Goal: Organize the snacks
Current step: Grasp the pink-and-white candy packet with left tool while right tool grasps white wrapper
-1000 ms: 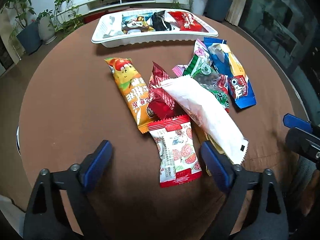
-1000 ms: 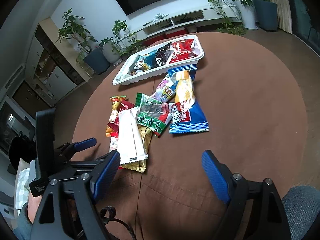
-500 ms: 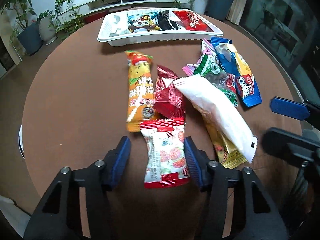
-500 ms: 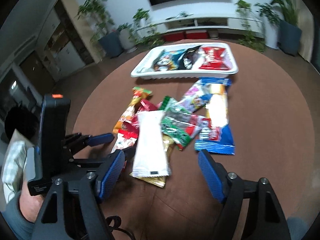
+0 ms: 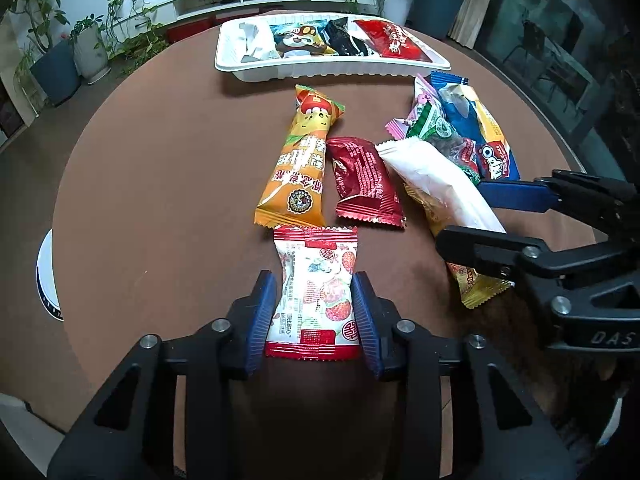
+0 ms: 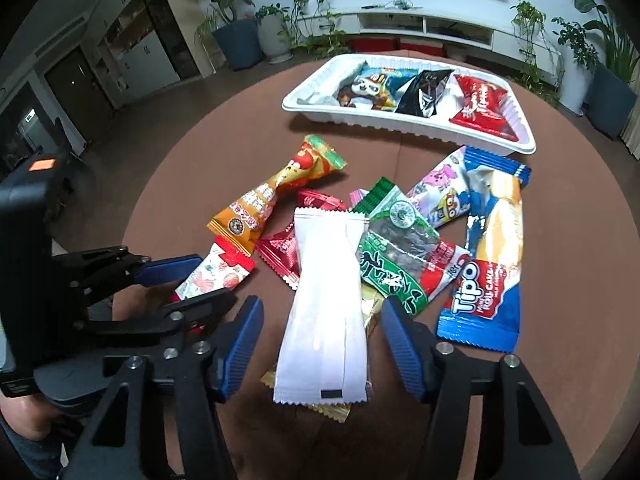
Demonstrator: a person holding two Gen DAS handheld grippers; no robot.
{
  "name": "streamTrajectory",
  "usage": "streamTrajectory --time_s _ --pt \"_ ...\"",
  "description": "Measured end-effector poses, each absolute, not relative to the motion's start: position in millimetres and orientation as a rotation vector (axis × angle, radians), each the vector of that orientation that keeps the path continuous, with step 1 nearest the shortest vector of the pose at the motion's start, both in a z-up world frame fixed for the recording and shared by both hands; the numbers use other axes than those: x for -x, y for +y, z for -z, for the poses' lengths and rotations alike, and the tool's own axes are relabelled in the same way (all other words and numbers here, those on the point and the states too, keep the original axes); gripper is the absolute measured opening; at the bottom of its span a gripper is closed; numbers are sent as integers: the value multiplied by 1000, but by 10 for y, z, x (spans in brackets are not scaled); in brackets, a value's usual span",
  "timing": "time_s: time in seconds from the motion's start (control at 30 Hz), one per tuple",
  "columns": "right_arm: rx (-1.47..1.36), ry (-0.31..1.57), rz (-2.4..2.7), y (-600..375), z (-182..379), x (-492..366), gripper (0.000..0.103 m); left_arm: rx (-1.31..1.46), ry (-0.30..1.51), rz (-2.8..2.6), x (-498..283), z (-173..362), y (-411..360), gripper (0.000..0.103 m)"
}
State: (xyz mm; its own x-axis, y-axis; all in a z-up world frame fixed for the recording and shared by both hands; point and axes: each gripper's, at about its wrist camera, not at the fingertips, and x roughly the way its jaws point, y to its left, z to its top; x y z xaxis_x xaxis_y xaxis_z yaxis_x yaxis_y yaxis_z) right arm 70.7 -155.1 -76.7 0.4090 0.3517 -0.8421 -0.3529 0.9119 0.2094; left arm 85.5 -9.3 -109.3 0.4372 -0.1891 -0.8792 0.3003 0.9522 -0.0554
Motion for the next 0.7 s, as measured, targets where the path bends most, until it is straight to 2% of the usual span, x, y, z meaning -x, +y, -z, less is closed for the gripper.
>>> streamTrajectory --time_s 0.13,0.2,0.7 --pt "6 1072 -442 -1544 801 -716 56 -111 1071 305 -848 1094 -92 37" --pt "8 1077 -441 -1544 813 -716 50 -108 1071 307 -855 1095 -94 37" --pt "8 1129 -440 -1525 911 -811 49 -107 1079 307 -864 1094 -122 42"
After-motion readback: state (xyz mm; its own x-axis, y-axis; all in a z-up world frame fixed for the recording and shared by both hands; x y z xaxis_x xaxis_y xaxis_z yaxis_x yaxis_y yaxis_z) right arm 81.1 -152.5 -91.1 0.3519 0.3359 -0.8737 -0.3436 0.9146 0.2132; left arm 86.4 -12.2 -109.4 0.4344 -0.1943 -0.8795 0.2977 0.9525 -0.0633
